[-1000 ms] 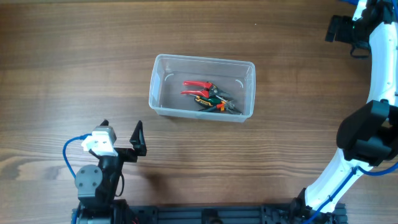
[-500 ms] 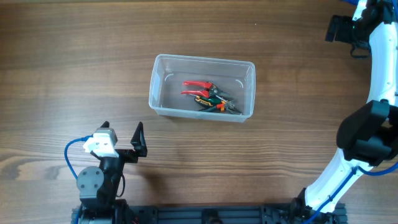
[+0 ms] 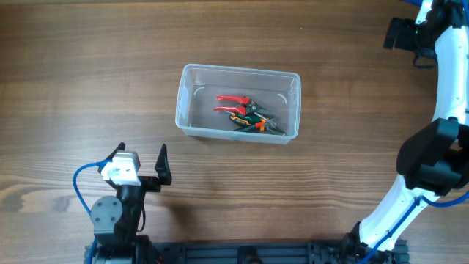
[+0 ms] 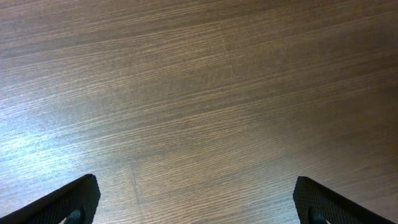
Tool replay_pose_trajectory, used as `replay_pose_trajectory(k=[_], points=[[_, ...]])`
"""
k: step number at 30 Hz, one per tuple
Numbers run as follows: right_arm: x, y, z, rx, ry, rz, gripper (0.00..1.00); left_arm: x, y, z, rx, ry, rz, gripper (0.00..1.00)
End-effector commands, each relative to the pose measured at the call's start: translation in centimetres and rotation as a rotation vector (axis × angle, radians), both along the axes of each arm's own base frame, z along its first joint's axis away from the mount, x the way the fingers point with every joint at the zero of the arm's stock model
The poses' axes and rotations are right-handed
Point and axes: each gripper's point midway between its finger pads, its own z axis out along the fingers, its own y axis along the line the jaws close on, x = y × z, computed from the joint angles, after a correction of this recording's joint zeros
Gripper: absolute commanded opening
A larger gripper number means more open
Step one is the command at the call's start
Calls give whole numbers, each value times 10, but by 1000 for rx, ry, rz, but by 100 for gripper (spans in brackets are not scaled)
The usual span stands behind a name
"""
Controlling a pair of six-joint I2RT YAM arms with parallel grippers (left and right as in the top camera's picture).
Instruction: Pack container
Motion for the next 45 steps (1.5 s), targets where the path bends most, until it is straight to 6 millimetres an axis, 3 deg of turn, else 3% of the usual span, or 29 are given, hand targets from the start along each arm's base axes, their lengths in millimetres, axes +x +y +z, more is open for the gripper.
replay_pose_trajectory(k=[1,16,18,22,23,25,26,28,32,36,39,42,45], points=[[2,2,12,-4,-29,8,100,0,2,-2,24,-5,7,100],[3,3,7,-2,-20,10,100,0,2,-2,24,-5,7,100],[3,10,15,-6,-35,23,100,0,2,-2,24,-5,7,100],[0,51,73,-32,-153,102,100,0,2,-2,24,-5,7,100],[-6,80,109,-43,-229,158,100,0,2,-2,24,-5,7,100],[-17,112,144,-48,-305,222,100,0,2,-2,24,-5,7,100],[-33,146,179,-48,-385,293,100,0,2,-2,24,-4,7,100],[-58,184,217,-38,-479,380,100,0,2,-2,24,-5,7,100],[-112,231,276,-8,-636,505,100,0,2,-2,24,-5,7,100],[-171,225,330,-2,-799,519,100,0,2,-2,24,-5,7,100],[-202,216,353,-3,-879,513,100,0,2,-2,24,-5,7,100],[-231,195,367,-95,-955,475,100,0,2,-2,24,-5,7,100],[-255,180,367,-116,-1046,425,100,0,2,-2,24,-5,7,100]])
